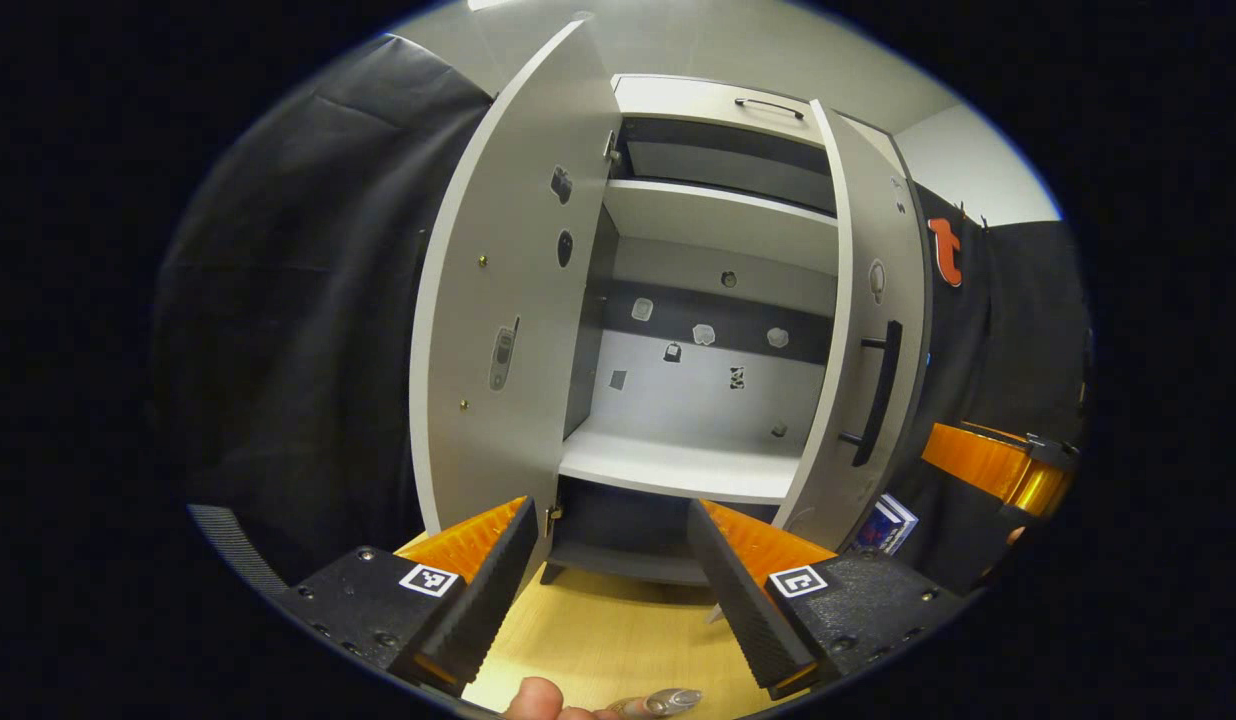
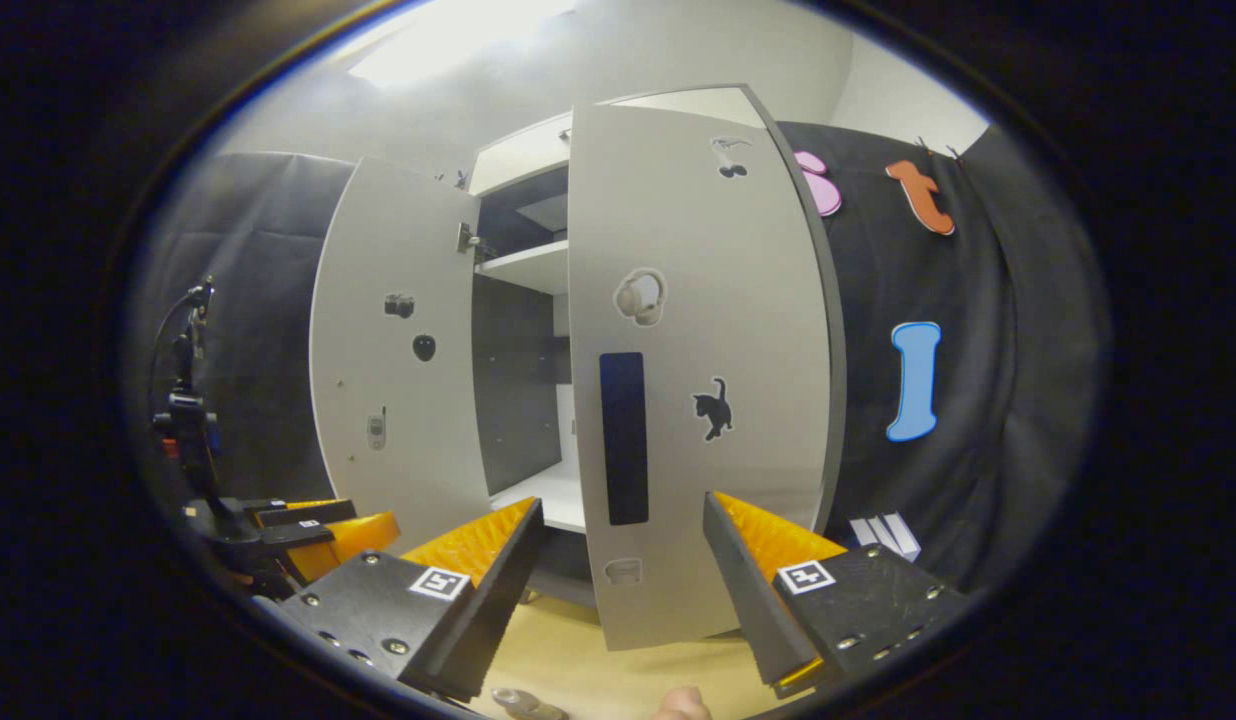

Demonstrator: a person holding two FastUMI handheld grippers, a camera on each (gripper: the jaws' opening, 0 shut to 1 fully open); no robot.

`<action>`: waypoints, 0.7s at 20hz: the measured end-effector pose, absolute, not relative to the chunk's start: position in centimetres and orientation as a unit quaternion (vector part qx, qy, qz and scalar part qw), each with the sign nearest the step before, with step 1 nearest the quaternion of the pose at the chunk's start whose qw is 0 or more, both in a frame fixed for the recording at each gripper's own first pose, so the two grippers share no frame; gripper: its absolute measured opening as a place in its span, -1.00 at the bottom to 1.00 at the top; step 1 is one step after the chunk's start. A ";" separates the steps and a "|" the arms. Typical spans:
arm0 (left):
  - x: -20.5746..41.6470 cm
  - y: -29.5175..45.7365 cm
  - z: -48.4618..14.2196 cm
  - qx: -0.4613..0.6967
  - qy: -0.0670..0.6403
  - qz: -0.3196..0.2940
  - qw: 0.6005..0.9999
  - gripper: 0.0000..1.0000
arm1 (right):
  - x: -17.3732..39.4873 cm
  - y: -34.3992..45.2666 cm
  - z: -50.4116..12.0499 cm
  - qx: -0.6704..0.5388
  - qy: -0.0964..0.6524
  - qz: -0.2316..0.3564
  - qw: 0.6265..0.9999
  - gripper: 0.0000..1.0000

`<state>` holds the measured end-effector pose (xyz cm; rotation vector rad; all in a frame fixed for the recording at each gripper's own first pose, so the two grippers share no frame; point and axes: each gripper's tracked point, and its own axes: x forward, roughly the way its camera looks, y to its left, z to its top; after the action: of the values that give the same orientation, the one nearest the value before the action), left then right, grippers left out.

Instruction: Grasp the bottle in the cabinet with the left hand and place it on the coaster, then close the right door with the right hand and the left door with the left hand.

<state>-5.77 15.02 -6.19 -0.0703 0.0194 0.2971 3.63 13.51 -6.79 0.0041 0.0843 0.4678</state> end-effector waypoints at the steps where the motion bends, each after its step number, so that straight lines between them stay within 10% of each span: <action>1: -6.0 15.5 -5.7 -0.031 0.004 0.155 0.987 0.94 | 3.6 13.5 -6.9 0.001 0.042 0.231 0.972 0.92; 14: -11.9 26.3 1.2 -0.017 -0.093 0.321 0.942 0.93 | 4.1 13.5 -7.6 -0.014 0.050 0.233 0.971 0.86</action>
<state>-11.89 26.33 1.22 -0.0346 -0.1903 0.6553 4.14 13.54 -7.56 -0.0278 0.1019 0.4705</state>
